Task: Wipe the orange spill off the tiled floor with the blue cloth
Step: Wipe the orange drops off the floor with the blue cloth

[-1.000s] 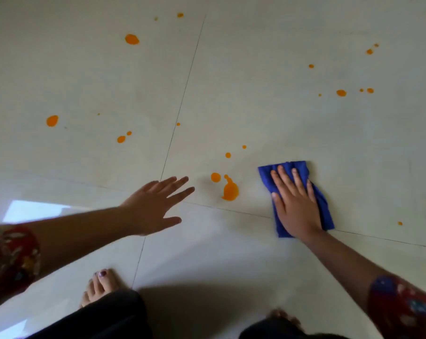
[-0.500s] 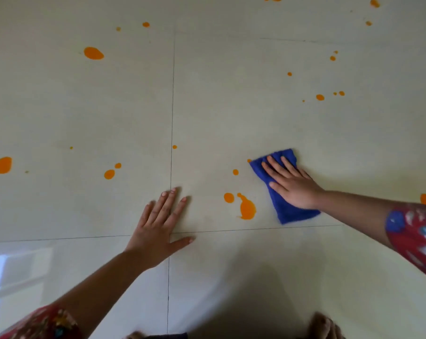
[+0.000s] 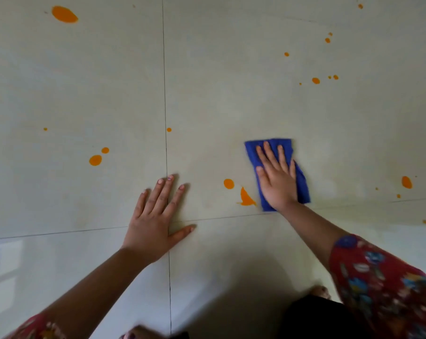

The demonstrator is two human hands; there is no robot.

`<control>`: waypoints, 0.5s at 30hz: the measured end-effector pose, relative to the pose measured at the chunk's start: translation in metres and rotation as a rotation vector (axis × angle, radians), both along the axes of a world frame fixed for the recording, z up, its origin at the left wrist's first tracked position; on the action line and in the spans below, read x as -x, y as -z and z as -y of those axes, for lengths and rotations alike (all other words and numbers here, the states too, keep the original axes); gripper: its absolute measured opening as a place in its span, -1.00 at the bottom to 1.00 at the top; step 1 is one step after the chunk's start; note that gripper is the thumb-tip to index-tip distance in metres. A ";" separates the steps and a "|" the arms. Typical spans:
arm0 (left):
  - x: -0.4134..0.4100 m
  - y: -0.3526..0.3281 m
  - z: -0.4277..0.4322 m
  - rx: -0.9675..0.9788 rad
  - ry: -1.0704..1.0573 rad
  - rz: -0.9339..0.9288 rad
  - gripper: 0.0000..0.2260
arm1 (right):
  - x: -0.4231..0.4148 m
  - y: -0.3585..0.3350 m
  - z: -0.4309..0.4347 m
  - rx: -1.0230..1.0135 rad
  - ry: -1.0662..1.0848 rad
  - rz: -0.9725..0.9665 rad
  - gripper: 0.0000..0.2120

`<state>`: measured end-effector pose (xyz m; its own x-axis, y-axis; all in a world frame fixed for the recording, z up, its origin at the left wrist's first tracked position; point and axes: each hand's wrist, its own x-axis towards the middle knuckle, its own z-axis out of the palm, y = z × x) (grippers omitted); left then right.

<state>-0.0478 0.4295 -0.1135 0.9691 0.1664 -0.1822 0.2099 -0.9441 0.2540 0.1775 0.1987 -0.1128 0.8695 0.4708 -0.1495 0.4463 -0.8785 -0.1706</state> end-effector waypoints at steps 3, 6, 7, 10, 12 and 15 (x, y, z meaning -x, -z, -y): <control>0.002 0.001 0.001 0.001 0.005 0.002 -0.23 | 0.056 0.004 -0.026 -0.001 -0.267 0.060 -0.49; 0.004 0.001 0.003 0.006 0.000 0.008 -0.22 | 0.101 -0.002 0.016 0.052 -0.510 -0.003 -0.50; 0.004 0.001 0.004 0.004 0.002 0.008 -0.22 | 0.097 -0.003 0.029 0.045 -0.473 0.010 -0.50; 0.004 0.003 0.004 0.001 0.000 0.022 -0.22 | 0.056 -0.001 0.020 0.060 -0.072 0.028 -0.50; 0.003 0.003 0.004 0.001 0.001 0.038 -0.22 | 0.036 -0.001 -0.024 0.018 0.106 0.031 -0.46; 0.002 0.004 0.004 0.006 0.011 0.033 -0.21 | 0.082 0.002 -0.063 -0.067 -0.139 0.073 -0.50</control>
<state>-0.0499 0.4254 -0.1172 0.9763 0.1546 -0.1512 0.1908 -0.9449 0.2658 0.0951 0.2617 -0.1149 0.8027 0.5940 -0.0530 0.5760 -0.7952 -0.1892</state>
